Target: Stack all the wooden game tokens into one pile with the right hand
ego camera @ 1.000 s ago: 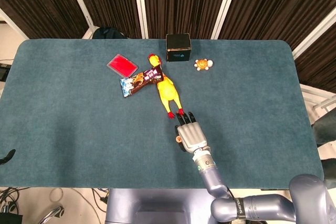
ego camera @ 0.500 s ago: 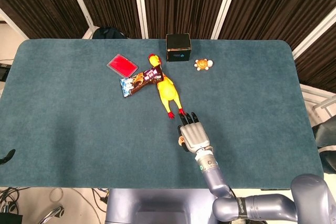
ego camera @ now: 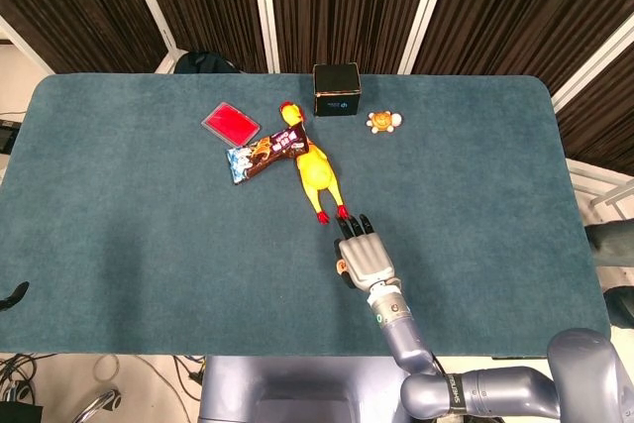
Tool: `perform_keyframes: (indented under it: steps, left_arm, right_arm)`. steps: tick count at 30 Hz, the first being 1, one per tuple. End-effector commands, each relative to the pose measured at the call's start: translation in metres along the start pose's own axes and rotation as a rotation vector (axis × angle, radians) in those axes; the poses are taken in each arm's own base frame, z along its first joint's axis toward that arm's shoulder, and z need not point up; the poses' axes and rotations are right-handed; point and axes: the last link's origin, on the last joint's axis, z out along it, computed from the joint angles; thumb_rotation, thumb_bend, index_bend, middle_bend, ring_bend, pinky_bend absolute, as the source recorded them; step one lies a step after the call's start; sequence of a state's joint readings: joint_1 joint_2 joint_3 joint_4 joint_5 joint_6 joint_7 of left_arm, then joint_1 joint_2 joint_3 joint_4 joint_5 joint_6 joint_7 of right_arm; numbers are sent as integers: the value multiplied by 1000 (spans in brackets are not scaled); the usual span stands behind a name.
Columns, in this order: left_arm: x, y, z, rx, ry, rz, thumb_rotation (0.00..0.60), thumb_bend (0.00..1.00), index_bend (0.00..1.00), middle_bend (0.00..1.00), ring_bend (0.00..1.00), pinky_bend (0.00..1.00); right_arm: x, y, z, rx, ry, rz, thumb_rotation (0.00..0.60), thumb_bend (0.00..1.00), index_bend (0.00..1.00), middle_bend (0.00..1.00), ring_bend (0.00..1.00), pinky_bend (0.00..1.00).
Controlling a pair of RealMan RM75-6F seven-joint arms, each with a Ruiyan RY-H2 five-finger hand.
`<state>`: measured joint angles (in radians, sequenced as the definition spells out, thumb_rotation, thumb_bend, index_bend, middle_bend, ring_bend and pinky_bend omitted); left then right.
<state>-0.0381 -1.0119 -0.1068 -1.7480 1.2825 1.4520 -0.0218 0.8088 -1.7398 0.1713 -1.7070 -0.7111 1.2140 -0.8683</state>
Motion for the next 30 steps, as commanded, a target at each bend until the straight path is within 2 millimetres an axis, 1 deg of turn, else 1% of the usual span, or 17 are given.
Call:
perform_keyframes:
  steps: [1, 20, 24, 30]
  left_arm:
    - [0, 0, 0, 0, 0, 0, 600, 187, 119, 0, 0, 168]
    - [0, 0, 0, 0, 0, 0, 600, 187, 119, 0, 0, 168]
    - [0, 0, 0, 0, 1, -1, 600, 187, 119, 0, 0, 168]
    - [0, 0, 0, 0, 0, 0, 600, 186, 119, 0, 0, 168]
  right_arm:
    - [0, -1, 0, 2, 0, 2, 600, 391, 513, 0, 0, 0]
    - [-2, 2, 0, -7, -14, 1, 600, 391, 512, 0, 0, 0]
    - [-3, 1, -1, -3, -13, 0, 600, 390, 464, 0, 0, 0]
    - [-4, 1, -1, -2, -17, 1, 600, 390, 450, 0, 0, 0]
